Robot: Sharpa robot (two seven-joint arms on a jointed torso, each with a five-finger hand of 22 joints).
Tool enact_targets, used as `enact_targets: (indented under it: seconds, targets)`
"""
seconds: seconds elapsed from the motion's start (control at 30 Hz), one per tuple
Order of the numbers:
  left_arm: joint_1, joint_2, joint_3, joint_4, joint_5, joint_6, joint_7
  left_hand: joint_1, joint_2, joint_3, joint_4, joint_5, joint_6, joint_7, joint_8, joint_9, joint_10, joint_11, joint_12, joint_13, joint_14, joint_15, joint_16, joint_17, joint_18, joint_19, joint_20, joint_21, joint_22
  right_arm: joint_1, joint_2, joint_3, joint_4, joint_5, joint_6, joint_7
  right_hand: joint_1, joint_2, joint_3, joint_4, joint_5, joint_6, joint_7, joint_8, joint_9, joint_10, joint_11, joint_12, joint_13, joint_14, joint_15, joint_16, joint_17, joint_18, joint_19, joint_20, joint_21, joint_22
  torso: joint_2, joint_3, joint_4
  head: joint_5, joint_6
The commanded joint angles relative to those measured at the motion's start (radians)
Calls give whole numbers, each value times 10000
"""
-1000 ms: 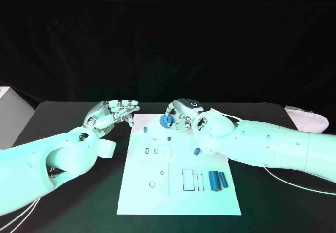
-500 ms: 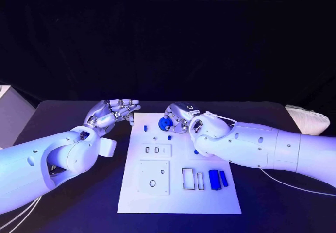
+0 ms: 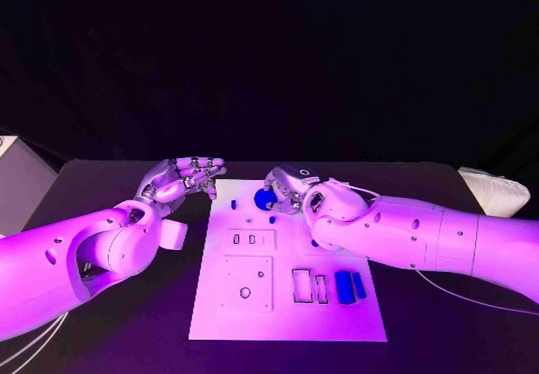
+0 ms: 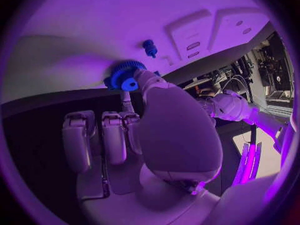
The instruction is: Assemble the parts on the task board
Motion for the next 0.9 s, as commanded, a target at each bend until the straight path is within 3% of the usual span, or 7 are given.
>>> enact_targets:
  seconds: [0.03, 0.33, 0.43, 0.47, 0.63, 0.9]
  targets:
    - [10, 12, 9, 15, -23, 170, 52, -34, 28, 64, 0, -62, -66, 15, 33, 17, -3, 7, -34, 9, -103, 1, 51, 2, 155, -70, -30, 64, 10, -47, 43, -22, -80, -143, 254, -107, -138, 11, 81, 19, -56, 107, -90, 39, 10, 926, -79, -6, 2503, 851, -52, 50, 1714, -127, 865, -50, -14, 2306, -6, -4, 6, -4, 0]
    - [11, 8, 9, 15, -22, 167, 46, -34, 28, 64, 0, -62, -66, 15, 33, 17, -3, 7, -34, 9, -103, 1, 51, 2, 155, -70, -30, 64, 10, -54, 129, -23, -182, -53, 121, -11, -310, -62, 140, 45, -126, -51, -28, -64, -45, 839, -27, -92, 2413, 838, -12, 33, 1658, -112, 834, -24, -62, 2256, 3, -8, -2, 2, 0]
    - [11, 8, 9, 14, -22, 163, 43, -42, 24, 75, -8, -64, -70, 15, 39, 21, -3, 7, -32, 9, -111, 1, 64, -3, 155, -94, -28, 95, 24, -55, 142, -23, -195, 81, 112, 118, -586, -186, 40, 108, -131, -303, 61, -230, -121, 766, 53, -165, 2339, 837, 54, 32, 1657, -107, 820, 26, -83, 2236, -1, -6, -5, 5, -7]
    - [11, 8, 9, 13, -22, 162, 42, -42, 24, 75, -8, -64, -70, 15, 39, 21, -3, 7, -32, 9, -111, 1, 64, -3, 155, -94, -28, 95, 24, -55, 144, -23, -199, 123, 122, 153, -1014, -230, -210, 140, -155, -514, 115, -371, -181, 726, 110, -205, 2300, 841, 107, 37, 1677, -109, 824, 75, -77, 2245, -1, -7, -7, 6, -10]
    - [11, 13, 9, 1, -22, 157, 39, -42, 24, 75, -8, -64, -70, 15, 39, 21, -3, 7, -32, 9, -111, 1, 64, -3, 155, -94, -28, 95, 24, -55, 148, -24, -223, 328, 270, 292, -2527, 209, -1109, 182, 53, -627, 168, -539, -256, 695, 173, -237, 2277, 857, 178, 62, 1757, -110, 829, 165, -71, 2260, 2, -7, -2, 1, -26]
    - [11, 19, 9, -12, -22, 152, 34, -42, 24, 75, -8, -64, -70, 15, 39, 21, -3, 7, -32, 9, -111, 1, 64, -3, 155, -94, -28, 95, 24, -55, 137, -27, -253, 434, 567, 330, -2784, 315, -1425, 191, 72, -616, 171, -575, -274, 689, 179, -243, 2275, 866, 184, 75, 1801, -111, 832, 176, -67, 2268, -4, 1, -5, -5, -54]
